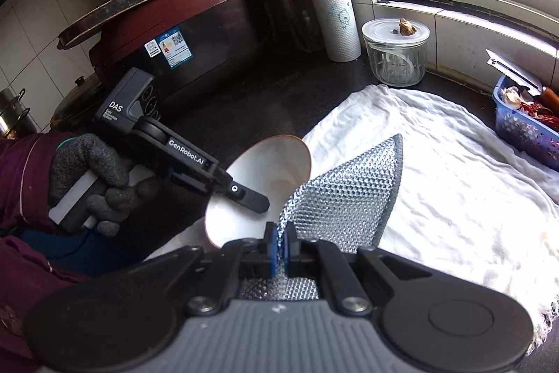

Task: Clean bowl
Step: 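Scrub the bowl's outer wall with the mesh pad while the left tool holds the bowl, then keep wiping the bowl's outside with the mesh pad while the left tool rotates the bowl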

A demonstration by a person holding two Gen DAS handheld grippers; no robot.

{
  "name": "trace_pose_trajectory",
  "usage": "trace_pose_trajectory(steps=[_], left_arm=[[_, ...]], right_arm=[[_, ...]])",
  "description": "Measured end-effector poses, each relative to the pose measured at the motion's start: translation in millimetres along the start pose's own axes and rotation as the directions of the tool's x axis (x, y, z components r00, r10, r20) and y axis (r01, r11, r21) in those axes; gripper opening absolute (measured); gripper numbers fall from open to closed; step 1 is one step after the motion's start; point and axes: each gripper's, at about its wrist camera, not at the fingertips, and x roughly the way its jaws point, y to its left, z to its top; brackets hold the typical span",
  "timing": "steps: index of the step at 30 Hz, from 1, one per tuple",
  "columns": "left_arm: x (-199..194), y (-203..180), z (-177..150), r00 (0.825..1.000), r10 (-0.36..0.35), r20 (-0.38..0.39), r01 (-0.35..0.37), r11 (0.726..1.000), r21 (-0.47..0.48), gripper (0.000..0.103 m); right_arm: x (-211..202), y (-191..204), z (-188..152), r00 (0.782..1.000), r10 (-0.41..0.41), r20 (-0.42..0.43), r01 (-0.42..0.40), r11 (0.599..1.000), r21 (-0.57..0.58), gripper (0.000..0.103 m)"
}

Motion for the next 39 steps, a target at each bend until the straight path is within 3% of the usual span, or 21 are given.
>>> trace_pose_trajectory(steps=[1,2,5,7,9,12,13,15,18,21,23,25,27,30,32,37,39], left_arm=[[0,-4,0,1.000,0.019,0.001,-0.019,0.999,0.032,0.009],[1,-16,-1,0.998,0.068,0.003,-0.068,0.989,0.133,0.009],[3,-44,-6,0.983,0.179,0.033,-0.178,0.910,0.375,0.010],[6,-62,-10,0.966,0.246,0.078,-0.251,0.818,0.517,0.021],[9,-78,-13,0.944,0.304,0.132,-0.317,0.712,0.627,0.022],[12,-90,-18,0.928,0.326,0.180,-0.348,0.587,0.730,0.017],[11,-88,-16,0.932,0.319,0.170,-0.339,0.608,0.718,0.013],[2,-72,-1,0.961,0.254,0.108,-0.266,0.744,0.613,0.009],[-9,-48,10,0.983,0.176,0.047,-0.180,0.897,0.403,0.006],[-11,-35,5,0.985,0.169,0.031,-0.171,0.960,0.221,0.006],[-10,-23,-1,0.989,0.150,0.014,-0.151,0.987,0.064,0.006],[-8,-15,-8,0.992,0.123,-0.003,-0.123,0.991,-0.048,0.008],[-8,-15,-12,0.993,0.119,-0.006,-0.119,0.990,-0.070,0.009],[-8,-29,-11,0.987,0.160,0.008,-0.160,0.986,0.053,0.010],[-8,-40,-10,0.980,0.198,0.022,-0.199,0.967,0.157,0.011],[-9,-65,-3,0.957,0.277,0.084,-0.289,0.886,0.364,0.012],[-5,-72,4,0.949,0.300,0.092,-0.309,0.841,0.445,0.012]], right_arm=[[0,-2,0,1.000,-0.003,0.004,0.003,1.000,0.009,0.004],[0,-4,0,1.000,-0.007,0.005,0.007,1.000,0.016,0.004],[3,-3,-4,1.000,-0.017,-0.014,0.017,1.000,0.011,0.004],[6,-3,-7,1.000,-0.018,-0.022,0.018,1.000,0.008,0.004],[9,-3,-8,1.000,-0.016,-0.027,0.017,1.000,0.008,0.004],[12,-3,-9,0.999,-0.018,-0.031,0.018,1.000,0.003,0.004],[12,-2,-9,1.000,-0.016,-0.027,0.016,1.000,0.002,0.004],[12,-1,-10,1.000,-0.014,-0.026,0.014,1.000,-0.001,0.004],[14,0,-13,0.999,-0.023,-0.034,0.023,1.000,-0.010,0.004],[15,4,-15,0.999,-0.027,-0.029,0.026,1.000,-0.002,0.004],[16,9,-15,1.000,-0.017,-0.022,0.017,1.000,0.000,0.004],[21,16,-15,1.000,-0.005,-0.021,0.005,1.000,-0.002,0.004],[25,21,-16,1.000,0.000,-0.024,0.000,1.000,-0.007,0.004],[30,24,-17,1.000,-0.001,-0.027,0.001,1.000,-0.006,0.004],[28,21,-18,1.000,-0.007,-0.020,0.007,1.000,0.005,0.004],[19,10,-16,0.999,-0.044,-0.001,0.044,0.998,0.033,0.004],[17,7,-15,0.998,-0.059,0.006,0.059,0.997,0.039,0.004]])
